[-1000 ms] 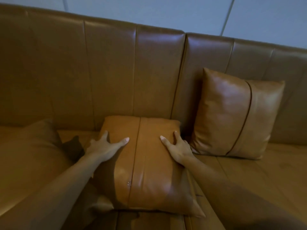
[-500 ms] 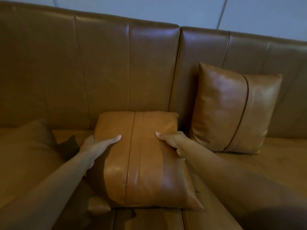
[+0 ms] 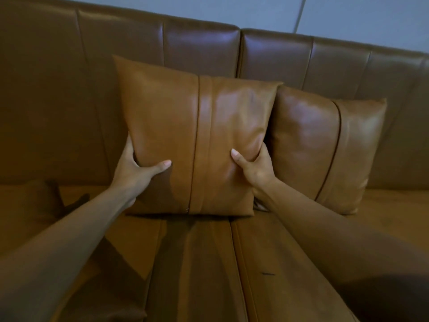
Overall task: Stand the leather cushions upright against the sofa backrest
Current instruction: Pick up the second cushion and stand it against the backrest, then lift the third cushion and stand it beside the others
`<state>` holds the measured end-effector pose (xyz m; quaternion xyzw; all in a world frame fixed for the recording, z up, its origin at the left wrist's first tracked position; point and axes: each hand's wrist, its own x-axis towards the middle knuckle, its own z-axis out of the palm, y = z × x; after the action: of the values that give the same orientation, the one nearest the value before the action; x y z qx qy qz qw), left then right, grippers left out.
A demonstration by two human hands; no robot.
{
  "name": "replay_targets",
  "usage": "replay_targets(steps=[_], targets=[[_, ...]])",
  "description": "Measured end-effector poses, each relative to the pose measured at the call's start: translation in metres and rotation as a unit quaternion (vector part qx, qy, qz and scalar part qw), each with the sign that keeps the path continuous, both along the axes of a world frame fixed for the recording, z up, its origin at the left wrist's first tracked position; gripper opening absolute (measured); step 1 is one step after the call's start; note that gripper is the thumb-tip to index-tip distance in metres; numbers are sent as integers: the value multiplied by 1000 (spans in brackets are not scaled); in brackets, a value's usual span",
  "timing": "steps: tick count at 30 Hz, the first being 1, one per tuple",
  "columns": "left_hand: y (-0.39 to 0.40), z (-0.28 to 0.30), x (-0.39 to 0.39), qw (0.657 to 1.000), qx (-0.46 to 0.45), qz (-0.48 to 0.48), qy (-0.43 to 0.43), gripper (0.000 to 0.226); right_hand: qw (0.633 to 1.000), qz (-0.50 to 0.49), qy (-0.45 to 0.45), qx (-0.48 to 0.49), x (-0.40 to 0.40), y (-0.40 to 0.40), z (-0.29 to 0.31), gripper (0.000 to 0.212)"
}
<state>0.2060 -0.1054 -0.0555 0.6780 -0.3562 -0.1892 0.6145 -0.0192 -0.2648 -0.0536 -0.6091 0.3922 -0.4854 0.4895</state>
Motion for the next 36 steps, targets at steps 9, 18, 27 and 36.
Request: replay_targets(steps=[9,18,27,36], targets=[[-28,-29,5,999,-33,14,-5,110,1000,2,12,-19,3,-33,-17,76],[-35,-40,17,1000,-19,20,-13,119,998,-22,56,-32,13,-40,-25,83],[-11,-20,31,990,79,57,-98,130,969,-132,154,-144,13,2,10,120],[78,3,95,975,105,84,-178,123,929,-73,217,-290,101,84,40,107]])
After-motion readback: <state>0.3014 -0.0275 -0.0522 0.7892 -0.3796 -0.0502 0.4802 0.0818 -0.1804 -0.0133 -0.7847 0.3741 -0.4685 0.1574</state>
